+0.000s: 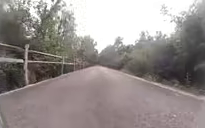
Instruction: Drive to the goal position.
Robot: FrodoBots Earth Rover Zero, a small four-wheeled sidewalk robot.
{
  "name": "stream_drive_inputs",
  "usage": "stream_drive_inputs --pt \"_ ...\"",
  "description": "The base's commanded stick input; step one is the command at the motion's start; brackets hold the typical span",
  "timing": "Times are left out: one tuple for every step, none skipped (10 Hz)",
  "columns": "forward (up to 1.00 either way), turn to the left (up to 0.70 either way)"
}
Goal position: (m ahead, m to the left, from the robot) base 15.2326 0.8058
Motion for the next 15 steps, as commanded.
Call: stream_drive_inputs --pt "0.70 0.00" --pt "0.70 0.00" --pt "0.70 0.00" --pt "0.70 0.00" --pt "0.70 0.00" --pt "0.70 0.00" --pt "0.70 0.00" --pt "0.70 0.00" --pt "0.70 0.00" --pt "0.70 0.00" --pt "0.70 0.00" --pt "0.70 0.00" --pt "0.70 0.00" --pt "0.70 0.00" --pt "0.70 0.00"
